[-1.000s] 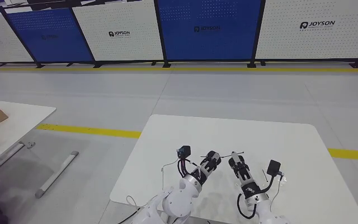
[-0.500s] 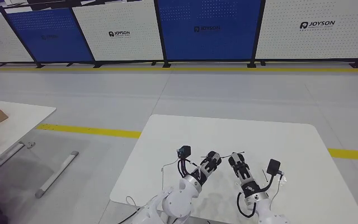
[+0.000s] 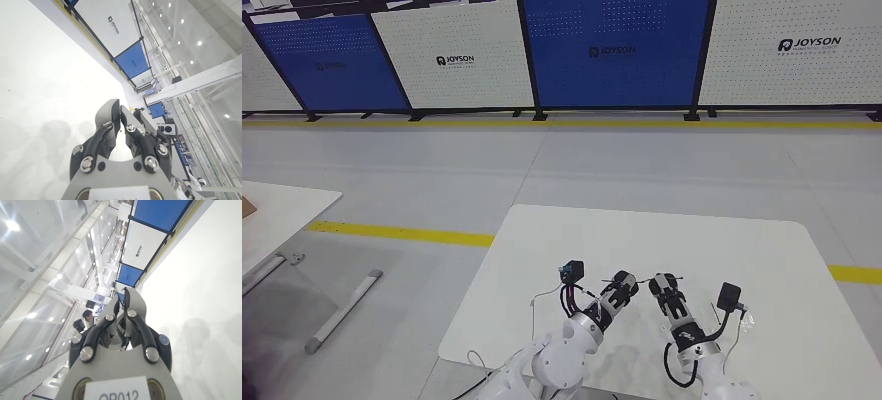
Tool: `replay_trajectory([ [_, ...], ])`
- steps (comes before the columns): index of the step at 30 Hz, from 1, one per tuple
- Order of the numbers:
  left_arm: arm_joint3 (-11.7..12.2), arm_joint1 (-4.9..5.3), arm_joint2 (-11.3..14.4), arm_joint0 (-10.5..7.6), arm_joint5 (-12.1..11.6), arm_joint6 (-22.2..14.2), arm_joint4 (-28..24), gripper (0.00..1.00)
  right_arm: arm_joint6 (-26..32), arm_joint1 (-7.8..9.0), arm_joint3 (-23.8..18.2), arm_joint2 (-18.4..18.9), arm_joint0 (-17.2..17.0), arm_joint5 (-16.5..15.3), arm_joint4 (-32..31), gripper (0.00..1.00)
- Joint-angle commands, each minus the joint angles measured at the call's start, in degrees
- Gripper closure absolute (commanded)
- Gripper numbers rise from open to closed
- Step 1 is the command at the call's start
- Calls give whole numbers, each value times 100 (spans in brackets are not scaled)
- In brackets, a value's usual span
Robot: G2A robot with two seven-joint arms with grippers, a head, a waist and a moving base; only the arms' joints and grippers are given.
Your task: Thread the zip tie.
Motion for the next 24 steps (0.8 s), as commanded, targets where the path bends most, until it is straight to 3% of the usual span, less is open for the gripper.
replay_trajectory([
  [1, -3, -1, -3, 2, -2, 1, -1, 100, -4, -1, 0, -1, 0, -1, -4, 100],
  [12, -46, -9, -34, 30, -116, -78, -161, 100, 39, -4, -4, -32, 8, 0, -46, 100],
  [24, -48, -7, -94, 13, -52, -276, -369, 100, 267, 11, -16, 59, 4, -1, 152, 100],
])
